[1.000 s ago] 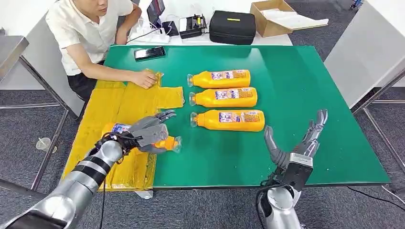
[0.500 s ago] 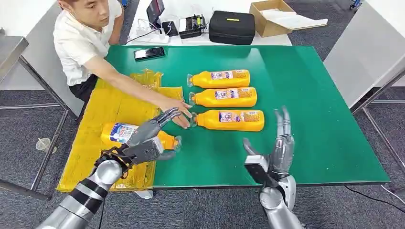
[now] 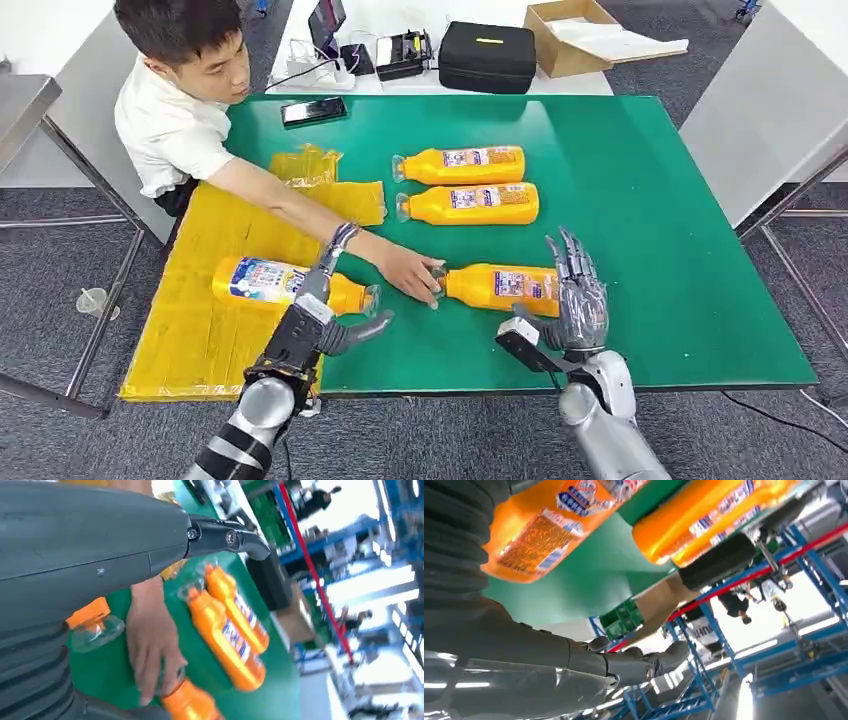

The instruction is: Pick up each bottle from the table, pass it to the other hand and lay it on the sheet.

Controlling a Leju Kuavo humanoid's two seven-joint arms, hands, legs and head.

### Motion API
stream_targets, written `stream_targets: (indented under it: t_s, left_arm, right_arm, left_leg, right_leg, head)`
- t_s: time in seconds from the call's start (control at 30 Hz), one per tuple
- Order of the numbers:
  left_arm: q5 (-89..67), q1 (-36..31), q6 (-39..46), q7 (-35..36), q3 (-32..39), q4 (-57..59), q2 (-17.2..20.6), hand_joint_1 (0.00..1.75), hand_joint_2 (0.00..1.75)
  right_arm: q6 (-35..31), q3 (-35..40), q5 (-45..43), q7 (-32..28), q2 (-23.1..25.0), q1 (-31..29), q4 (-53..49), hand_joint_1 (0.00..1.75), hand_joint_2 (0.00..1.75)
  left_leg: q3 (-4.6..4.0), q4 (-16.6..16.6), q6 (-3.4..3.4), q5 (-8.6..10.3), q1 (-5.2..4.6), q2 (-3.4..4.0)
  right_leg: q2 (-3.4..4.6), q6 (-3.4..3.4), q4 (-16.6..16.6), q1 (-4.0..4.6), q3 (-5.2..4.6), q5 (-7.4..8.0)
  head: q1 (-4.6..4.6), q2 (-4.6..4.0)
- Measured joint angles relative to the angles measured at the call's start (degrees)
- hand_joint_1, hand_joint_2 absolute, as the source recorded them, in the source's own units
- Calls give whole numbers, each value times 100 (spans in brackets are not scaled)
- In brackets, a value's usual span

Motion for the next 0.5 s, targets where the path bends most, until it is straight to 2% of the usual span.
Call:
stream_targets:
  t_s: [0.37,0.5]
  left_arm:
    - [199,81,166,-107,87,0,-159,0,175]
    - [317,99,188,-85,87,0,-184,0,175]
  right_arm:
    - [130,216,72,157,-151,-213,358,0,175]
    - [538,306,90,363,-223,-285,444,0,175]
  left_leg:
    - [-1,1,1,0,-2,-1]
    - [-1,1,1,0,-1,-1]
  right_leg:
    - [0,1,0,-5,1,1]
    - [0,1,0,-4,0,1]
  head:
    - [0,0]
    - [0,0]
